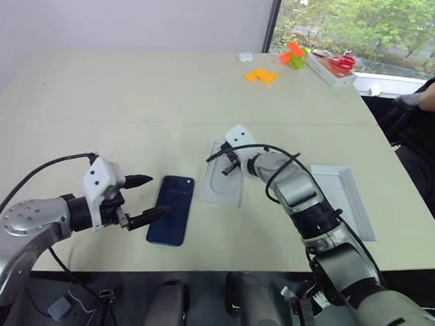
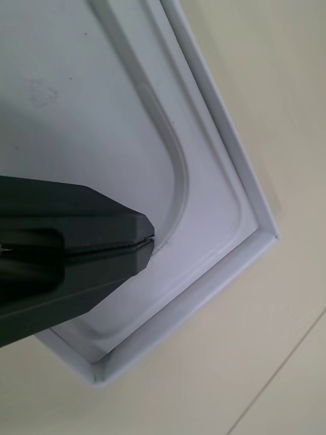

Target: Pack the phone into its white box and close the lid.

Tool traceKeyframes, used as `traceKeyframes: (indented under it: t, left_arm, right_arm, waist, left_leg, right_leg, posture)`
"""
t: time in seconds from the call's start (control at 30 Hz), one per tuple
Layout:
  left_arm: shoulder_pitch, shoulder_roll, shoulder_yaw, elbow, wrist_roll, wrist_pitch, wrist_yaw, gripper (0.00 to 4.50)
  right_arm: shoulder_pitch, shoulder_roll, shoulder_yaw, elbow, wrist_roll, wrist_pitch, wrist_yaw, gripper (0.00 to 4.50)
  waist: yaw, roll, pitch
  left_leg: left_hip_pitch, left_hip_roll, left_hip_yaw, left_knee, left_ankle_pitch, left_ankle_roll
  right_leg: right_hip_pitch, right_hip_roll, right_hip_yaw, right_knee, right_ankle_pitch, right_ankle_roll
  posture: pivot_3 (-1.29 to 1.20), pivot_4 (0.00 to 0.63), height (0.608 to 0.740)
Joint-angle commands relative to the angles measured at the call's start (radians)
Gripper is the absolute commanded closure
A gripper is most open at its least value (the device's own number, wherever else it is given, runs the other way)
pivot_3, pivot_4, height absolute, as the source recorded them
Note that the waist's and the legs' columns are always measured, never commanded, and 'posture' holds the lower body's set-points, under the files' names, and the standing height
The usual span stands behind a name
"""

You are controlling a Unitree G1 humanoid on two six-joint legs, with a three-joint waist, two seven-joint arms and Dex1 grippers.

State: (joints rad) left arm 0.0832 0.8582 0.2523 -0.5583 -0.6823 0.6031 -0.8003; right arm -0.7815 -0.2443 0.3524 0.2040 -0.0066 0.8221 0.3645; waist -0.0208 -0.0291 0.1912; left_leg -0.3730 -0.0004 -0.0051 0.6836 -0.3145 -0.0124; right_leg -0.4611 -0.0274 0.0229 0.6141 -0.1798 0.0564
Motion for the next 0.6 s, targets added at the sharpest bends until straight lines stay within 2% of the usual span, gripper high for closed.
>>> traceKeyframes:
  t: [0.03,0.37,0.47,0.6]
  left_arm:
    - [-0.005,-0.004,0.016,-0.022,0.003,-0.003,0.006,0.00]
    - [-0.021,-0.007,0.007,-0.016,0.009,-0.002,0.005,0.00]
    - [-0.021,-0.006,0.012,-0.014,0.008,-0.002,0.004,0.00]
    - [-0.011,-0.003,0.027,-0.011,0.008,-0.002,0.000,0.00]
  right_arm:
    - [0.010,0.009,-0.024,-0.005,-0.039,-0.051,-0.042,4.47]
    - [0.055,0.002,-0.023,-0.082,-0.051,-0.095,-0.003,4.47]
    - [0.069,-0.028,-0.034,-0.169,-0.028,-0.076,0.055,4.47]
    - [0.119,-0.119,-0.022,-0.379,0.048,0.017,0.207,4.47]
  waist:
    - [0.000,0.000,0.000]
    - [-0.002,0.000,0.000]
    - [-0.002,0.000,0.000]
    - [0.000,0.000,0.000]
  left_leg:
    - [0.000,0.000,0.000,0.000,0.000,0.000]
    - [0.000,0.000,0.000,0.000,0.000,0.000]
    - [0.000,0.000,0.000,0.000,0.000,0.000]
    - [0.000,0.000,0.000,0.000,0.000,0.000]
  right_leg:
    - [0.000,0.000,0.000,0.000,0.000,0.000]
    - [0.000,0.000,0.000,0.000,0.000,0.000]
    - [0.000,0.000,0.000,0.000,0.000,0.000]
    - [0.000,0.000,0.000,0.000,0.000,0.000]
  posture:
    - [0.00,0.150,0.726]
    - [0.00,0.150,0.726]
    - [0.00,0.150,0.726]
    - [0.00,0.150,0.726]
